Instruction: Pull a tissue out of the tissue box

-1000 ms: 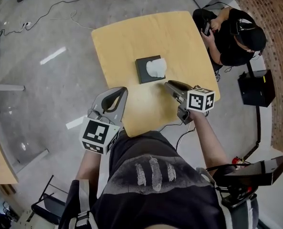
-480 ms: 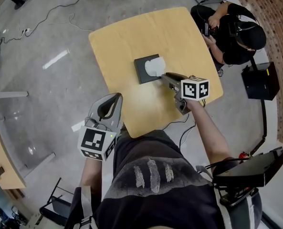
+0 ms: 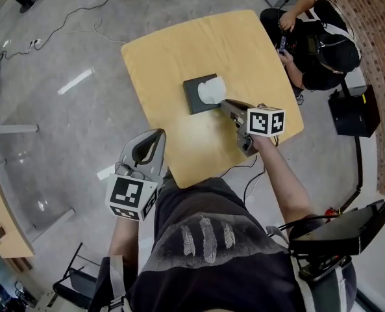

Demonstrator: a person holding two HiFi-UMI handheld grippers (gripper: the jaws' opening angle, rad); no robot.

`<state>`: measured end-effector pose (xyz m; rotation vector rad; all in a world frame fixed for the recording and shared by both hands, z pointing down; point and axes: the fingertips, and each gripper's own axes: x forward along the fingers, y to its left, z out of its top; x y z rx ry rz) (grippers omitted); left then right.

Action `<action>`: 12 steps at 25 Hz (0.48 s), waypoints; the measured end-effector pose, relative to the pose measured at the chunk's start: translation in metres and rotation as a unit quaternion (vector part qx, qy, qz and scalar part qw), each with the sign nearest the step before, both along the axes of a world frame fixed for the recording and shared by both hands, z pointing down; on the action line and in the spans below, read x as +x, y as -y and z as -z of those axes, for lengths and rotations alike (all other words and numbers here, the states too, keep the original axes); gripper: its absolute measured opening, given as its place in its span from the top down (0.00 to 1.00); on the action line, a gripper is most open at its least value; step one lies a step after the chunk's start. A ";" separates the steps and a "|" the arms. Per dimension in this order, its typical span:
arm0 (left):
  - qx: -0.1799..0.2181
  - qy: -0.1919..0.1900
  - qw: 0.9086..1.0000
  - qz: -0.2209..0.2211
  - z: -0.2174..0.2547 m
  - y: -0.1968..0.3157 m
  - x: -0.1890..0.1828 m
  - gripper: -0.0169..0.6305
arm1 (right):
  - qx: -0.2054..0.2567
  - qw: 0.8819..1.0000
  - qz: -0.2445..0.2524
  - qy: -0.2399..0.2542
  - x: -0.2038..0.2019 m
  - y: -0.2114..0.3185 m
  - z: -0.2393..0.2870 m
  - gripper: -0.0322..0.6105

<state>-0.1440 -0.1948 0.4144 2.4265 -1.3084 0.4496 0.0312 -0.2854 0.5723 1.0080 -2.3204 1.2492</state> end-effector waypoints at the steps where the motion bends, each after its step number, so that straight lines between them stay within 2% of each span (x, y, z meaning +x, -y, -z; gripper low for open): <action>1: -0.001 0.000 1.000 -0.002 -0.001 -0.001 -0.001 0.97 | -0.001 1.000 -0.004 0.000 0.001 0.000 0.000 0.87; 7: -0.001 -0.005 1.000 -0.002 0.002 0.004 -0.002 0.97 | -0.011 0.999 -0.011 0.048 -0.003 0.000 0.005 0.88; 10: -0.004 -0.006 1.000 -0.002 0.001 0.003 -0.002 0.97 | -0.012 0.998 -0.018 0.065 0.000 -0.001 0.006 0.94; 12: -0.004 -0.004 1.000 -0.004 0.001 0.003 -0.002 0.97 | -0.013 0.998 -0.020 0.065 0.002 -0.002 0.005 0.95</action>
